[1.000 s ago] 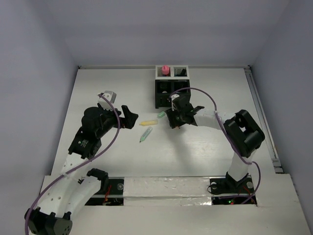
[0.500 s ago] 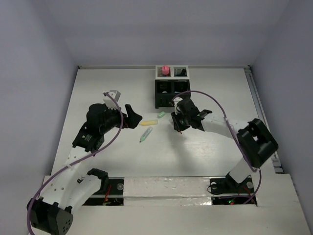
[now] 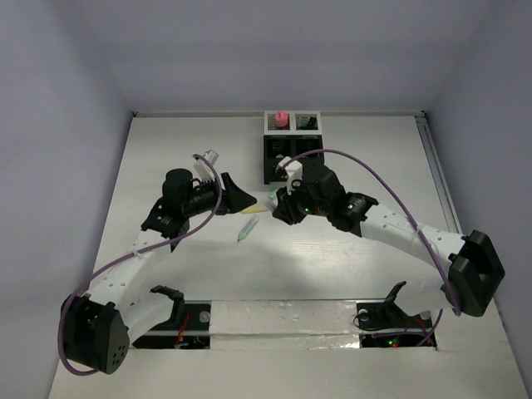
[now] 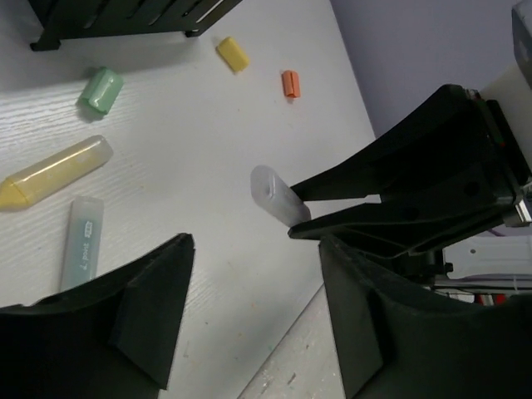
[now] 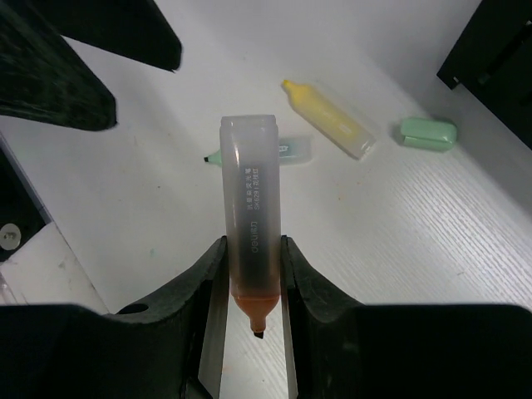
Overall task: Sort the stationery into containers
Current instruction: Pick up the pen from the center of the board.
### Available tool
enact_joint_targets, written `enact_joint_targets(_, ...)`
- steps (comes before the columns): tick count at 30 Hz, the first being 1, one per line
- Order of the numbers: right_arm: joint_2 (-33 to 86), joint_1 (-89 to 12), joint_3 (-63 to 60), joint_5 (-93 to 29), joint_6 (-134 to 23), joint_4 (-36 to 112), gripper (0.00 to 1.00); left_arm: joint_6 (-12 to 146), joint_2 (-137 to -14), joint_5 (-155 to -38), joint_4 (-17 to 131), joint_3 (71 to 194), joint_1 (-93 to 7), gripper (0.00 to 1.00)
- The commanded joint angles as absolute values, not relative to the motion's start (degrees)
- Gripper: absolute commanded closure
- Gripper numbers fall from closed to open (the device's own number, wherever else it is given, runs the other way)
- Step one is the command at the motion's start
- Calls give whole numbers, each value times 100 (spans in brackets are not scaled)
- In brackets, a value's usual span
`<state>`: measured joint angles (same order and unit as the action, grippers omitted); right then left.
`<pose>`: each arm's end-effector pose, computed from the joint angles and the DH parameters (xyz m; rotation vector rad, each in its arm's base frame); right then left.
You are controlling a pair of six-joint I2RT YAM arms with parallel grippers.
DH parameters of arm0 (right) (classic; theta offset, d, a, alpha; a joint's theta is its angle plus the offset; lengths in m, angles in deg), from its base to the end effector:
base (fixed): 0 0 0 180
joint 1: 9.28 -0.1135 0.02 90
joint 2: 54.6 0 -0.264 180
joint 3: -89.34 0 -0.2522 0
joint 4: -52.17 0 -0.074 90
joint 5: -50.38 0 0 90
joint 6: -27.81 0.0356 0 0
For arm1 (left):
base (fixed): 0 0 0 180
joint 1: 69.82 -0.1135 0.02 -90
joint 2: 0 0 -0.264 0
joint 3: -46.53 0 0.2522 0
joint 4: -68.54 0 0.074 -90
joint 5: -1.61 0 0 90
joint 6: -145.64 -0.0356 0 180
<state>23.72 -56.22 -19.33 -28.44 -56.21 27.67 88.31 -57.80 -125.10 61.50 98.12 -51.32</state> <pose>0.2065 0.2310 0.2844 -0.8824 2.0179 0.7415 0.2112 -0.0931 0.2861 0.2557 1.9070 -1.1933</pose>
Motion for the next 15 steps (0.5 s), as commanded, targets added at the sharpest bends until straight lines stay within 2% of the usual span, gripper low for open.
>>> enact_joint_targets(1,2441,-5798,-1573,-2723,-5780,3041,98,9228,-5818,-12943,6935,9695,-5163,44)
enact_joint_targets(8,2599,-6070,-1414,-2854,-5929,3050,99,9440,-6249,-13383,7245,9554,-5049,64)
enact_joint_targets(15,2547,-6132,-1414,-2942,-6078,3006,99,9212,-6478,-13435,6902,9668,-5049,67)
